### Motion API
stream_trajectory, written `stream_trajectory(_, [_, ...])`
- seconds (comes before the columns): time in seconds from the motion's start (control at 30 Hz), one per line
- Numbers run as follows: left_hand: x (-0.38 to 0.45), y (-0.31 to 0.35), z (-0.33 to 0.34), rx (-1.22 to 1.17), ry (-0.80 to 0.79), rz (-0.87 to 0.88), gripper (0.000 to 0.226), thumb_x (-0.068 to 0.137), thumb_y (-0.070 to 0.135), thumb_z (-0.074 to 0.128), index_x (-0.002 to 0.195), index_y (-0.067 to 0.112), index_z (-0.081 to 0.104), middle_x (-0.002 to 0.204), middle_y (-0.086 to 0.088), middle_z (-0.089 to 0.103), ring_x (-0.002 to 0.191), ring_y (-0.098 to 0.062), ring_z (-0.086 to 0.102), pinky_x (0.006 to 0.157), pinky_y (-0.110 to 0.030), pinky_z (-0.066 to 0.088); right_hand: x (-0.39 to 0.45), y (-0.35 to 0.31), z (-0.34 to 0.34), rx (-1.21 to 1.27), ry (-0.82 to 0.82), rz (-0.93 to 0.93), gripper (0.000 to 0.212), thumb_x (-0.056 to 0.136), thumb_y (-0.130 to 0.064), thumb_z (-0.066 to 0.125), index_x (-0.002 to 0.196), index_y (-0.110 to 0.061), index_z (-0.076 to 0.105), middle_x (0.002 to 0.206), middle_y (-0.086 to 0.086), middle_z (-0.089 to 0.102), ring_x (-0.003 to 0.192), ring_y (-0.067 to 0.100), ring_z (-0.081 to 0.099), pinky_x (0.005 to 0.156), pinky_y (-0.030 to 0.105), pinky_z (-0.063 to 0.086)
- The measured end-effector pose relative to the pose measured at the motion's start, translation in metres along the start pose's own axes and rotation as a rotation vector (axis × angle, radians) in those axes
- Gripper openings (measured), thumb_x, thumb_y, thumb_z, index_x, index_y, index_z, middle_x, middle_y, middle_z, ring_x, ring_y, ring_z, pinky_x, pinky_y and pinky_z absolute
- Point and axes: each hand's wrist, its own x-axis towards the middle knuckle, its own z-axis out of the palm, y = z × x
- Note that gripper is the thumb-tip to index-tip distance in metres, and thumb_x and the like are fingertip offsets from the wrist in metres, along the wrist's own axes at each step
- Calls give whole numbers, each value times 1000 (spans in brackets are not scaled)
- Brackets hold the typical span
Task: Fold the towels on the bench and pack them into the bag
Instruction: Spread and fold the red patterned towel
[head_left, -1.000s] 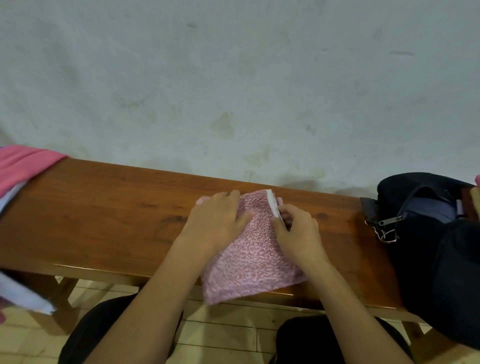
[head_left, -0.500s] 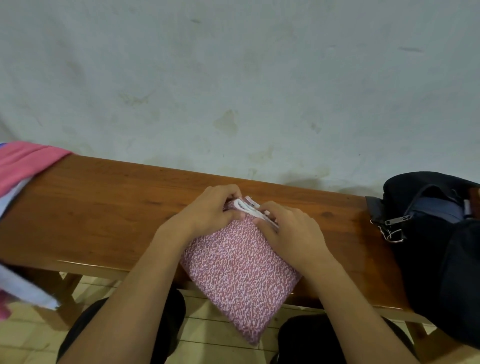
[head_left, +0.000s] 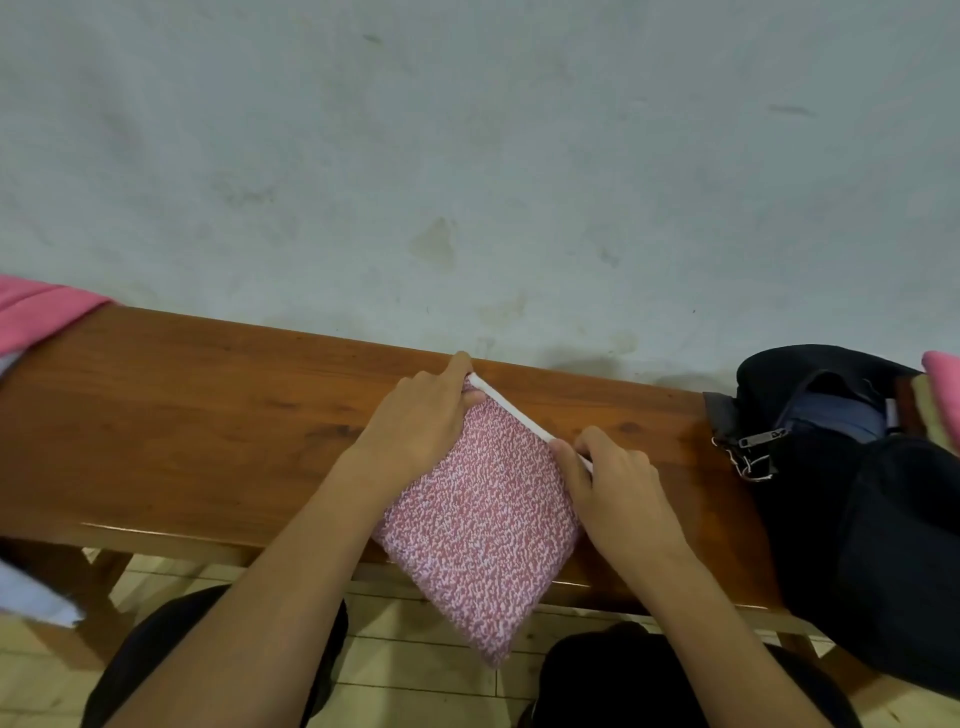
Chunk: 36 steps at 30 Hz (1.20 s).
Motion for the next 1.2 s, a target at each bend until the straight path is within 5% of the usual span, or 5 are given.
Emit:
stream_trajectory(0.27, [2,6,14,44,29,-15,26,104,38,40,122,20,45,95,7,59,72,-9,51,56,-23,36,-1,-5,0,-119,19,0,12,103,-29,48,115,-25,50,114,-4,58,94,10,55,72,23,48])
stream_trajectory(0.47, [1,11,14,1,108,50,22,104,36,43,119,20,47,103,2,63,83,-16,59,67,-33,49,-10,-22,14,-84,212,-619,30,97,-36,58,122,-20,65,124,-6,64,116,9,56,104,29,43])
stream_trajectory(0.77, [-7,19,-6,82,299,77,22,101,17,44,118,15,57,109,0,60,94,-17,56,86,-38,47,-2,-25,33,-309,-136,-436,72,91,-74,3,152,-39,-14,161,-13,-17,148,7,-24,121,42,-18])
stream_trajectory(0.97, [-50,40,19,259,144,28,41,96,24,33,127,12,56,125,-4,59,115,-21,53,103,-38,41,4,-31,44,-379,-7,-234,83,85,-57,-16,159,-24,0,167,-1,-4,153,17,-7,124,42,-3])
stream_trajectory(1.2, [-67,-4,18,362,-65,95,53,106,30,9,156,13,7,164,-8,8,152,-23,0,122,-42,-3,14,-42,40,-304,327,-355,47,101,-41,31,124,-17,63,126,2,65,116,18,59,103,35,43])
